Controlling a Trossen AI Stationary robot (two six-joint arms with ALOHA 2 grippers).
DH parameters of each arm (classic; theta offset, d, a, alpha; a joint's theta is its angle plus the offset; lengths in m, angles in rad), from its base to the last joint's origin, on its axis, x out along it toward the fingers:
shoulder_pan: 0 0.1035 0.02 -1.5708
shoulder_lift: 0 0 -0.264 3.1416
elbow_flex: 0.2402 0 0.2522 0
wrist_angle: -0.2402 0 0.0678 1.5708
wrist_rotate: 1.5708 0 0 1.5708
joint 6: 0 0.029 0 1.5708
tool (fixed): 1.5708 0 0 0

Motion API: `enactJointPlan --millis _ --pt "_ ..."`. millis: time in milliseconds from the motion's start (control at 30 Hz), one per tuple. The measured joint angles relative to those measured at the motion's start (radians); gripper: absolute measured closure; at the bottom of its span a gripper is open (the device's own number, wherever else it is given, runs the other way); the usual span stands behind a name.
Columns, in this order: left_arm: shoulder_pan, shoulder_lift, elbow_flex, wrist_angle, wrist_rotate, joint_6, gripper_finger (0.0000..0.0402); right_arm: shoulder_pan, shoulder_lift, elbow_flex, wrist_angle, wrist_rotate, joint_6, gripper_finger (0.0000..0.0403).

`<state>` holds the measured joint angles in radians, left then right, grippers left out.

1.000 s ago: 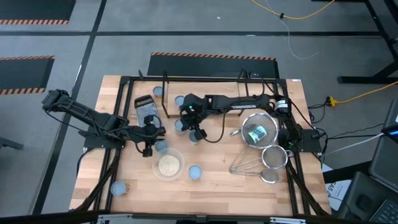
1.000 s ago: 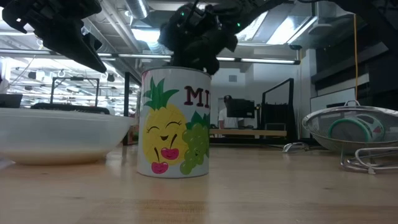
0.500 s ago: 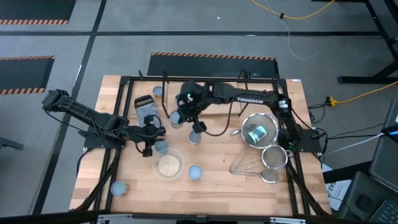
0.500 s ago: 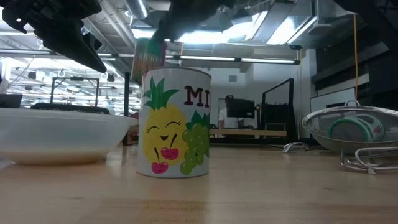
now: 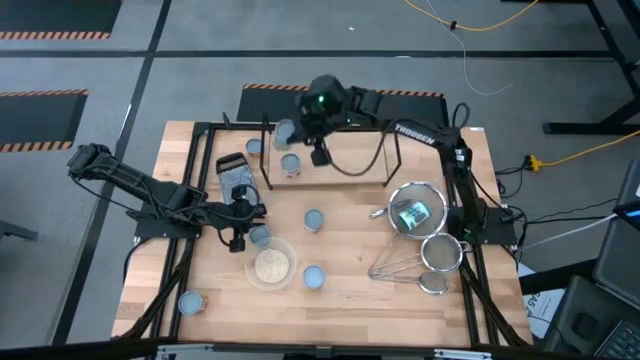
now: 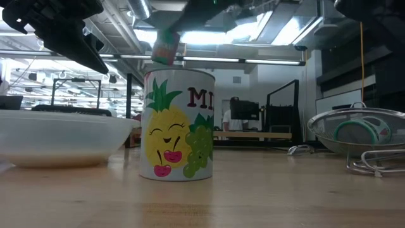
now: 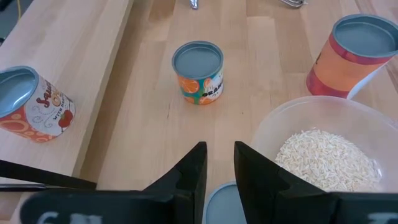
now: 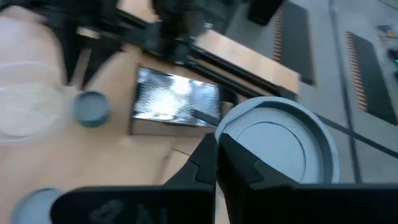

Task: Pick and place cans onto a shelf
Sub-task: Put the green chicken soup can on the shelf

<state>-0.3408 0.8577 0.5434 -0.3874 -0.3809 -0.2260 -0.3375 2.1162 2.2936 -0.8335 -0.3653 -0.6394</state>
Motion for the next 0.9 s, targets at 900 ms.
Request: enactJointPlan --millis 900 --pt "0.000 0.000 0.000 0.000 0.000 0.000 0.0328 -0.203 0.147 -0.193 0.272 -0.180 0.006 0.0393"
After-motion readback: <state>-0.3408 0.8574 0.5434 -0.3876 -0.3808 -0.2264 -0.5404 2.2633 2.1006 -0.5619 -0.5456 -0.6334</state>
